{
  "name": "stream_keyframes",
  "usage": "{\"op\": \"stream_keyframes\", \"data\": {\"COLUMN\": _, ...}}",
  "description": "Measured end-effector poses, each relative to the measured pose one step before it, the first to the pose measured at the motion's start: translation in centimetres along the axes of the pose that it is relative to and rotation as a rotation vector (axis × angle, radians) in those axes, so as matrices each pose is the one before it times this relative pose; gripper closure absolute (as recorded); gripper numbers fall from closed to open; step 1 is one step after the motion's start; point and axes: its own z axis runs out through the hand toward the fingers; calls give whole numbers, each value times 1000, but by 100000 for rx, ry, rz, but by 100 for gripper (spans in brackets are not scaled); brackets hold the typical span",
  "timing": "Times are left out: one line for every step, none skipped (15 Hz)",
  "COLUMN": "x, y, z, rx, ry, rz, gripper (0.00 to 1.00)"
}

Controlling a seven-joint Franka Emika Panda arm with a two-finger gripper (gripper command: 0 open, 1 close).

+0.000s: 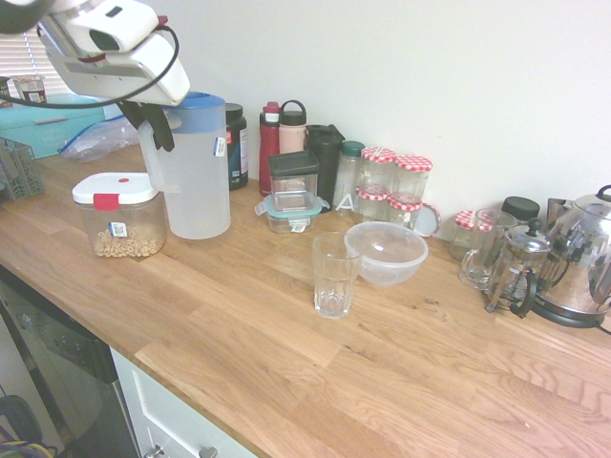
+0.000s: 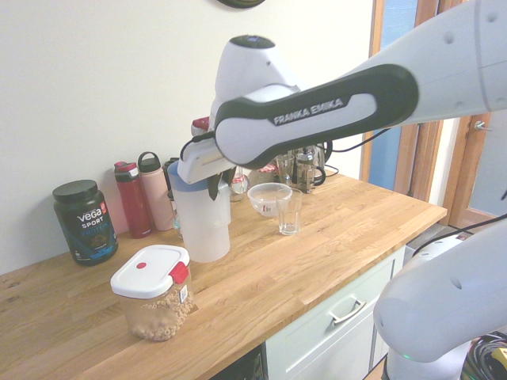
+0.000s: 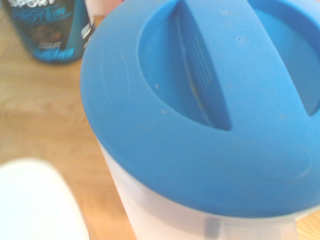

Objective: Pour me some water

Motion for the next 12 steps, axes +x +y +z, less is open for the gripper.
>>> {"op": "stream_keyframes", "data": {"x": 805, "y": 1641, "z": -1157, "rx": 296, "ry": -2517, "rz": -3440, "gripper": 100}}
{"op": "stream_keyframes", "data": {"x": 1039, "y": 1775, "z": -1221, "rx": 832, "ry": -2595, "rz": -2783, "gripper": 100}}
{"op": "stream_keyframes", "data": {"x": 1042, "y": 1617, "z": -1107, "rx": 506, "ry": -2286, "rz": -2403, "gripper": 100}}
{"op": "stream_keyframes", "data": {"x": 1055, "y": 1469, "z": -1061, "rx": -88, "ry": -1974, "rz": -2122, "gripper": 100}}
{"op": "stream_keyframes", "data": {"x": 1058, "y": 1484, "z": -977, "rx": -96, "ry": -1921, "rz": -1642, "gripper": 100}}
{"op": "stream_keyframes", "data": {"x": 908, "y": 1346, "z": -673, "rx": 280, "ry": -2554, "rz": -1509, "gripper": 100}}
{"op": "stream_keyframes", "data": {"x": 869, "y": 1369, "z": -450, "rx": 349, "ry": -3140, "rz": -1873, "gripper": 100}}
{"op": "stream_keyframes", "data": {"x": 899, "y": 1386, "z": -322, "rx": 217, "ry": -2954, "rz": -2505, "gripper": 100}}
{"op": "stream_keyframes", "data": {"x": 1052, "y": 1630, "z": -173, "rx": 544, "ry": -2780, "rz": -3192, "gripper": 100}}
{"op": "stream_keyframes", "data": {"x": 1100, "y": 1604, "z": -300, "rx": 919, "ry": -2328, "rz": -3555, "gripper": 100}}
{"op": "stream_keyframes", "data": {"x": 1105, "y": 1500, "z": -450, "rx": 853, "ry": -1408, "rz": -3163, "gripper": 100}}
{"op": "stream_keyframes", "data": {"x": 984, "y": 1332, "z": -414, "rx": 653, "ry": -878, "rz": -2569, "gripper": 100}}
